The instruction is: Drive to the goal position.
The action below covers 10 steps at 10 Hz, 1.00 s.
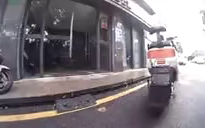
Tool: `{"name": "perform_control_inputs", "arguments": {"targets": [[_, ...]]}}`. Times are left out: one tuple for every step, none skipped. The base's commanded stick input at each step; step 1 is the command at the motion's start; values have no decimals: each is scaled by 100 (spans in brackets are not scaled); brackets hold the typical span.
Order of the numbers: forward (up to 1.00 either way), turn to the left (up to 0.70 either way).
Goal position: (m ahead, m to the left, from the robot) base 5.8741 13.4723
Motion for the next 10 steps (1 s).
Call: {"name": "perform_control_inputs", "arguments": {"targets": [[45,27],[45,25],[45,21],[45,0],[45,0],[45,0],[45,0],[45,0],[45,0],[45,1]]}}
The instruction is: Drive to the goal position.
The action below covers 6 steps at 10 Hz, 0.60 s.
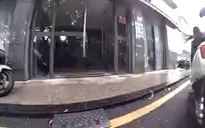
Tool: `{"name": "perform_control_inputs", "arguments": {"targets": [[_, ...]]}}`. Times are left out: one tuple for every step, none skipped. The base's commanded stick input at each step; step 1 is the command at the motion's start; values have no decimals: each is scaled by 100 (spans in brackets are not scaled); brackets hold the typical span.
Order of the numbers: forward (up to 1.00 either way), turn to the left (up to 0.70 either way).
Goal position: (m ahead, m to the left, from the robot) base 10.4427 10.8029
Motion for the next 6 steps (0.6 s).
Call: {"name": "perform_control_inputs", "arguments": {"targets": [[45,24],[45,27],[45,27],[45,27],[45,27],[45,27]]}}
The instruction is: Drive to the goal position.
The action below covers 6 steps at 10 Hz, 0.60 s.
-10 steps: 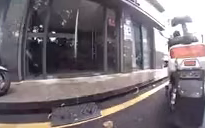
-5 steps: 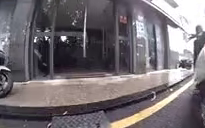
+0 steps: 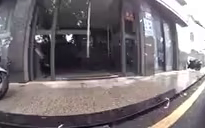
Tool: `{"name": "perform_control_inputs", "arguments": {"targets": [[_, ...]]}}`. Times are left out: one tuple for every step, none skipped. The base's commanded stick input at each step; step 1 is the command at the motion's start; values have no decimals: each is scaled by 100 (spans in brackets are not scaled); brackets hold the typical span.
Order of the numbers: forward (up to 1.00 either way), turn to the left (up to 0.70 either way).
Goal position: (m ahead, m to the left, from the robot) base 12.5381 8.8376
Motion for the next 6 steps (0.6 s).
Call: {"name": "perform_control_inputs", "arguments": {"targets": [[45,25],[45,11],[45,0],[45,0],[45,0],[45,0]]}}
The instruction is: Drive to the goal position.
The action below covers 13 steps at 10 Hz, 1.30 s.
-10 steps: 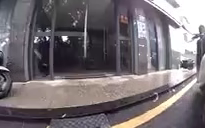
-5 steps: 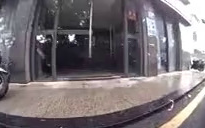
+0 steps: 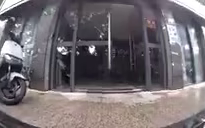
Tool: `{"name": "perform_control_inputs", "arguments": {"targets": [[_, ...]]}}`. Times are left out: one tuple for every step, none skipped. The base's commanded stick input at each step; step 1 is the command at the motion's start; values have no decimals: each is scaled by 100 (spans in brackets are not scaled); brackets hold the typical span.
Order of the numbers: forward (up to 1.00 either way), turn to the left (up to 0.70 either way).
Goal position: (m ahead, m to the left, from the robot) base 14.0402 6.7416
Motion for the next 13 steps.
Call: {"name": "perform_control_inputs", "arguments": {"targets": [[45,0],[45,0],[45,0],[45,0],[45,0],[45,0],[45,0],[45,0],[45,0],[45,0],[45,0],[45,0],[45,0]]}}
